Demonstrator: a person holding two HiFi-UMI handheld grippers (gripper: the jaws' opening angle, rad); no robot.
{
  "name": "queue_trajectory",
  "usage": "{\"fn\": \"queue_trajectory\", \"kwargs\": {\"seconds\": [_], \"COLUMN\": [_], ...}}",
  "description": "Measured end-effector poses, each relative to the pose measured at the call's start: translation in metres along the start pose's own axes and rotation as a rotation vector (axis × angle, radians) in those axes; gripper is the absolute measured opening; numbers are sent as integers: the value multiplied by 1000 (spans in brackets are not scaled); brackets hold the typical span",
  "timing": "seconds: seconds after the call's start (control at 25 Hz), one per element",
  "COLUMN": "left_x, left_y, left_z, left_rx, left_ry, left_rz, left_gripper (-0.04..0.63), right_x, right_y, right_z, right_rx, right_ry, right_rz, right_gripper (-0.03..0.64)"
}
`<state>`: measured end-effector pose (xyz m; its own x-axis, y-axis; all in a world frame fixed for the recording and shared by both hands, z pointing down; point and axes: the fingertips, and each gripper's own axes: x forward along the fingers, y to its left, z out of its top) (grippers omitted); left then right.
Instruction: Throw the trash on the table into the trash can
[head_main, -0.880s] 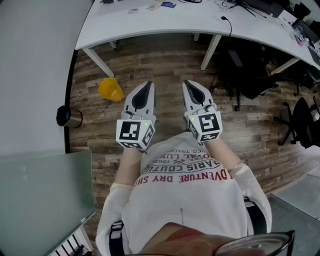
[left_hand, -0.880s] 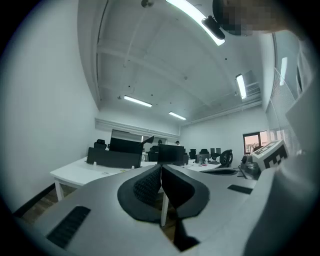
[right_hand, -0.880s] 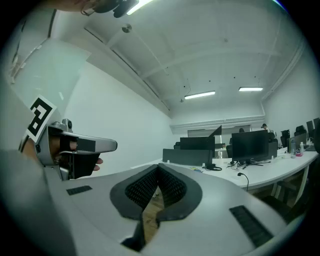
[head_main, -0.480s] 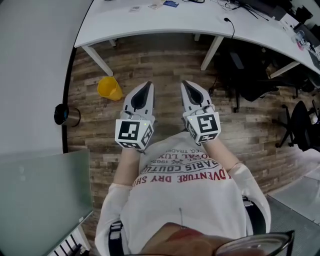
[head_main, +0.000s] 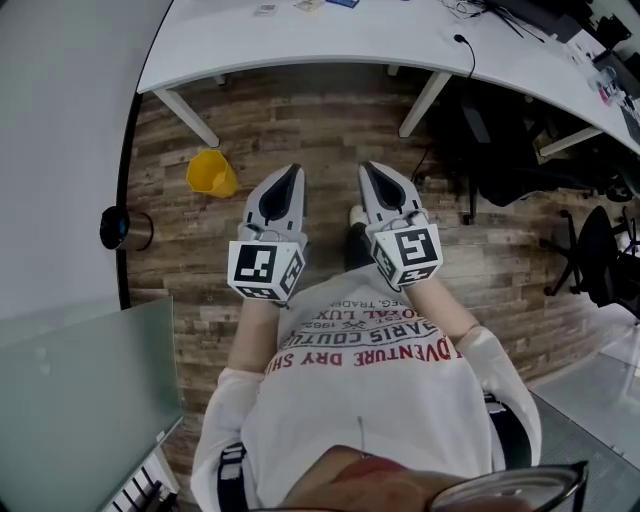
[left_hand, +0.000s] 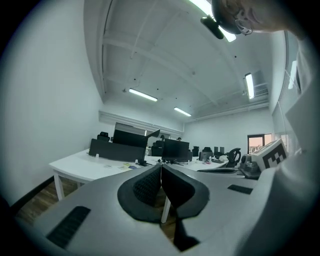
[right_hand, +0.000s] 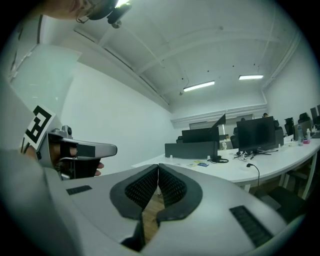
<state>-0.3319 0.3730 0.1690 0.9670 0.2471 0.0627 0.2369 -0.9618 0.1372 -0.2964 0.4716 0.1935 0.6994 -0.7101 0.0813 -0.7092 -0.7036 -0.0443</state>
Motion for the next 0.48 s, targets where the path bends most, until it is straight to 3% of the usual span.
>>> {"fn": "queue_trajectory", "kwargs": {"seconds": [0.2, 0.48], "left_x": [48, 157], "left_y": [20, 66], "left_z": [-11, -1], "left_rx": [-6, -13], "left_ry": [40, 49], "left_rz": [23, 68], "left_gripper": [23, 23], "right_x": [46, 145], "right_y": [-35, -119], "right_z": [-13, -5], "right_rx": [41, 85], "right_ry": [30, 49], "right_rz": [18, 48], "right_gripper": [26, 26]}}
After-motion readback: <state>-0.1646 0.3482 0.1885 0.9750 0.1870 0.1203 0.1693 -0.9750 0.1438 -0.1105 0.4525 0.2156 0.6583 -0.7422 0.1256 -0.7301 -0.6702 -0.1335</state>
